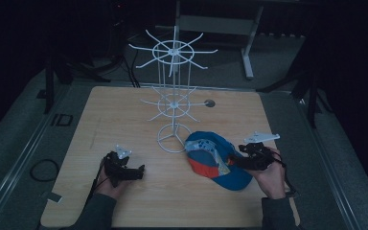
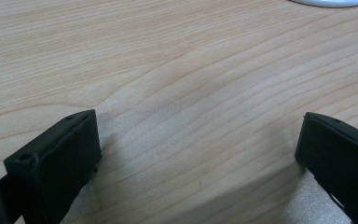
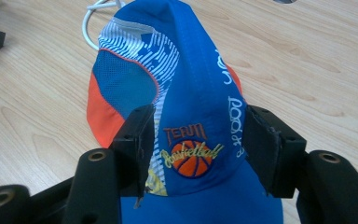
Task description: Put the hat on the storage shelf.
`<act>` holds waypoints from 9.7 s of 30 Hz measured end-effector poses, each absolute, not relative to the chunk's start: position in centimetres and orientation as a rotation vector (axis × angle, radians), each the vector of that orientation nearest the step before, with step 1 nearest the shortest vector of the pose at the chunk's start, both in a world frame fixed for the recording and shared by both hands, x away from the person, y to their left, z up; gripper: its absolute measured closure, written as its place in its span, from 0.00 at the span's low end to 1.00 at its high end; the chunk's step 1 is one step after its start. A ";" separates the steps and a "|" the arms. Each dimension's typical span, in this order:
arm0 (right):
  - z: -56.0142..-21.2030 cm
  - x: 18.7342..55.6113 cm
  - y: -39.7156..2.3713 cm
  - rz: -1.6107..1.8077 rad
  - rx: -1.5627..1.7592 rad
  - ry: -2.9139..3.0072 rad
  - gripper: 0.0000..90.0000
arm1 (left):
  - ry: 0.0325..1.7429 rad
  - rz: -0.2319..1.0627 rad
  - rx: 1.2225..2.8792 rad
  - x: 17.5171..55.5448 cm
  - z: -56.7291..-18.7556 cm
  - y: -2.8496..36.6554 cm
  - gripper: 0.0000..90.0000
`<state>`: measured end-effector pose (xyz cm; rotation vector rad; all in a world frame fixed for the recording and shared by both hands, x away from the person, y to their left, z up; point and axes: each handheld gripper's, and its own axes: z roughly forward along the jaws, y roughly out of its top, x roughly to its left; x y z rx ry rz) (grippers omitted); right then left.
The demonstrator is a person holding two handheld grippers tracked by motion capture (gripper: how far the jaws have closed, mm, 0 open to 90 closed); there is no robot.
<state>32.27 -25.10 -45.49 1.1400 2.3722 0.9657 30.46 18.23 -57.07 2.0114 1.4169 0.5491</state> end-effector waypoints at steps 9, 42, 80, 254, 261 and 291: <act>-44.2 32.9 -25.3 1.066 1.121 2.389 0.48 | 1.417 0.549 2.010 30.5 -57.1 18.2 0.00; -44.1 35.9 -24.4 1.010 1.062 2.453 0.44 | 1.414 0.548 2.012 30.5 -57.1 18.2 0.00; -43.2 38.5 -23.1 1.002 1.013 2.584 0.45 | 1.413 0.547 2.012 30.5 -57.1 18.2 0.00; -41.2 36.9 -24.2 1.063 0.960 2.519 0.98 | 1.414 0.547 2.013 30.5 -57.1 18.2 0.00; -40.6 36.4 -24.8 1.095 0.957 2.479 0.98 | 1.414 0.546 2.014 30.5 -57.0 18.2 0.00; -38.2 35.1 -26.2 1.279 0.939 2.406 0.98 | 1.414 0.546 2.014 30.5 -57.0 18.2 0.00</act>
